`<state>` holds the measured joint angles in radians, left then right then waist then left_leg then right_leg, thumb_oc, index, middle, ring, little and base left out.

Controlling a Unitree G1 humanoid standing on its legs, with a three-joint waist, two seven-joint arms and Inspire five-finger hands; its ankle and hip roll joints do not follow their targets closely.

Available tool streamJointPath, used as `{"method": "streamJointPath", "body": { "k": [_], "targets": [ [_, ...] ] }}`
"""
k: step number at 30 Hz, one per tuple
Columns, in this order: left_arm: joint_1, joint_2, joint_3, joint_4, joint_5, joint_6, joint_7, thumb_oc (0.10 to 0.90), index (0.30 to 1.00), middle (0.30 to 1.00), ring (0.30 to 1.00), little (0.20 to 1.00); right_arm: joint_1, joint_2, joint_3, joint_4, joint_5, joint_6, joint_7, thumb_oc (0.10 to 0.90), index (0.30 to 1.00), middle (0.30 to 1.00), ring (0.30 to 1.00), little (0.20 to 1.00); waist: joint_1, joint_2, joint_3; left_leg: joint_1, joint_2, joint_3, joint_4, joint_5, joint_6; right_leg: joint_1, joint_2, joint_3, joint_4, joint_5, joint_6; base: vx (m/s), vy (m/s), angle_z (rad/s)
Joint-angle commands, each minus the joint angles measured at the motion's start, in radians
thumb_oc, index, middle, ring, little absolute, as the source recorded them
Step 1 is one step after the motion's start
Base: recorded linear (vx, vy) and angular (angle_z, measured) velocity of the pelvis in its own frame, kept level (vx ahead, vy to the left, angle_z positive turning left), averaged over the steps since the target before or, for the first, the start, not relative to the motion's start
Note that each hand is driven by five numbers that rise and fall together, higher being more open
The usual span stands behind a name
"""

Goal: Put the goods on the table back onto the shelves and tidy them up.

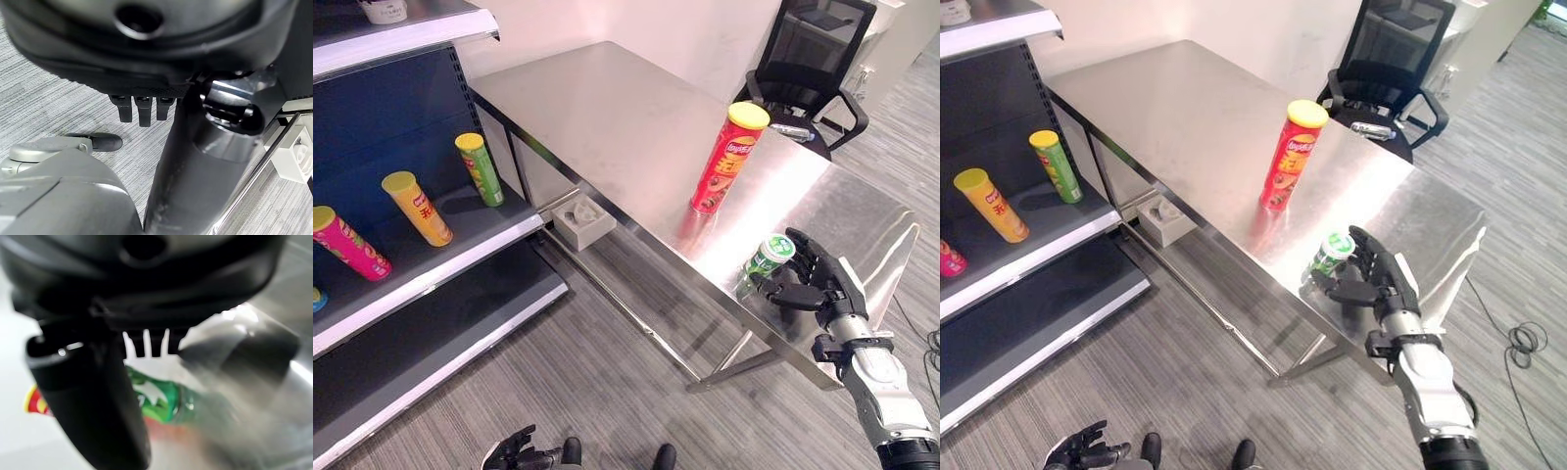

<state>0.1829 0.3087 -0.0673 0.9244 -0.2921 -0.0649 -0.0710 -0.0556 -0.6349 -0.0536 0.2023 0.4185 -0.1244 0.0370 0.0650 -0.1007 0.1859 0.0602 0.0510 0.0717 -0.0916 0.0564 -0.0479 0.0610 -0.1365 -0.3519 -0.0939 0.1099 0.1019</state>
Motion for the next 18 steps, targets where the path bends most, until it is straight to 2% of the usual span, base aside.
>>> {"method": "streamJointPath", "body": {
  "k": [1, 10, 11, 12, 18],
  "targets": [
    [-0.043, 0.015, -0.045, 0.010, 0.014, -0.040, 0.003, 0.800, 0.900, 0.900, 0.900, 0.900, -0.156, -0.059, -0.018, 0.003, -0.030, -0.062, -0.039, 0.800, 0.900, 0.900, 0.900, 0.900, 0.034, 0.022, -0.022, 0.001, 0.019, 0.007, 0.004, -0.058, -0.001, 0.067, -0.037, -0.051, 0.016, -0.074, 0.071, 0.00, 0.000, 0.00],
    [-0.049, 0.018, -0.049, 0.025, 0.021, -0.039, 0.013, 0.800, 0.900, 0.900, 0.900, 0.900, -0.214, -0.067, 0.028, 0.050, -0.064, -0.045, -0.053, 0.800, 0.900, 0.900, 0.900, 0.900, 0.050, 0.016, -0.022, -0.001, 0.018, -0.005, 0.004, -0.057, 0.000, 0.071, -0.035, -0.057, 0.017, -0.080, 0.068, 0.00, 0.000, 0.00],
    [-0.050, 0.018, -0.049, 0.028, 0.020, -0.038, 0.013, 0.800, 0.900, 0.900, 0.900, 0.900, -0.222, -0.071, 0.035, 0.060, -0.072, -0.041, -0.055, 0.690, 0.735, 0.735, 0.735, 0.735, 0.051, 0.015, -0.021, -0.001, 0.018, -0.006, 0.004, -0.057, 0.000, 0.071, -0.034, -0.057, 0.017, -0.080, 0.068, 0.01, 0.002, 0.04],
    [-0.050, 0.019, -0.050, 0.028, 0.021, -0.038, 0.014, 0.800, 0.900, 0.900, 0.900, 0.900, -0.226, -0.071, 0.039, 0.066, -0.080, -0.036, -0.057, 0.400, 0.300, 0.300, 0.300, 0.300, 0.052, 0.014, -0.021, -0.002, 0.018, -0.007, 0.004, -0.057, 0.000, 0.071, -0.033, -0.058, 0.017, -0.080, 0.068, 0.00, 0.001, 0.05],
    [-0.049, 0.022, -0.043, 0.021, 0.014, -0.038, 0.021, 0.800, 0.900, 0.900, 0.900, 0.900, -0.227, -0.081, 0.035, 0.063, -0.092, -0.028, -0.066, 0.400, 0.300, 0.300, 0.300, 0.300, 0.054, 0.010, -0.018, -0.003, 0.017, -0.012, 0.004, -0.056, -0.001, 0.072, -0.033, -0.058, 0.016, -0.081, 0.066, 0.00, 0.001, 0.08]
  ]
}}
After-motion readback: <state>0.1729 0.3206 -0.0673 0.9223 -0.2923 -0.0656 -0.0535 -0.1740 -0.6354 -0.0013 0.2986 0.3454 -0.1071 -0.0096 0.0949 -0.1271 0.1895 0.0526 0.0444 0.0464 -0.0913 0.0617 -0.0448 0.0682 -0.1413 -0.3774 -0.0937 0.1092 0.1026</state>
